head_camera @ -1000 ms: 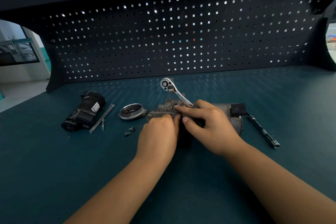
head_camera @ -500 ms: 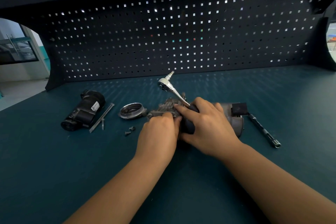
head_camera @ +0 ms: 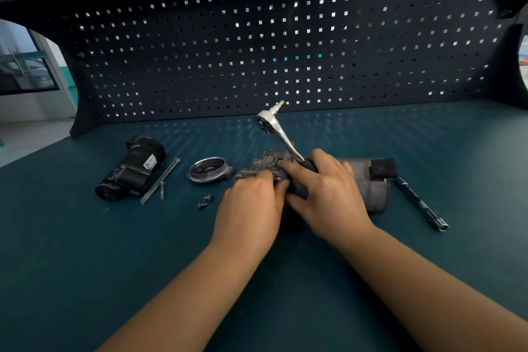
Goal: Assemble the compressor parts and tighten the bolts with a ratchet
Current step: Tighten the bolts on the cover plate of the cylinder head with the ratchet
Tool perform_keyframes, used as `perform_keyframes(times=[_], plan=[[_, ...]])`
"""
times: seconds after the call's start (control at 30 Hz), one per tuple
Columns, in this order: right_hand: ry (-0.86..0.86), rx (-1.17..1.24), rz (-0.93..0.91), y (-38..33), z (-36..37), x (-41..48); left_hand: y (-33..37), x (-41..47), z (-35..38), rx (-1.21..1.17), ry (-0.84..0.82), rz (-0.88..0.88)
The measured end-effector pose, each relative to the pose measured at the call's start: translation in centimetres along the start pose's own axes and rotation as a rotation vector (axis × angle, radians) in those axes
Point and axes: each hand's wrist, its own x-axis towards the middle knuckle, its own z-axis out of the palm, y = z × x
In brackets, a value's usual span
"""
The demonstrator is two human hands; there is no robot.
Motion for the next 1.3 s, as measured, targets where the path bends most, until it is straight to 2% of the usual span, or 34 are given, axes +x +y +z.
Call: perform_keyframes(times=[0.6, 0.77, 1.3], plan=[[-0.030, -0.007, -0.005, 0.1, 0.0, 0.0, 0.3, -0.2, -0.7, -0.089, 0.049, -0.033], [-0.040, 0.008, -0.009, 0.2, -0.1, 0.0, 0.4, -0.1, -0.6, -0.024, 0.075, -0.007], [-0.040, 0.000, -0.014, 0.2, -0.1, 0.0, 0.4, -0.1, -1.0, -0.062, 0.014, -0.065]])
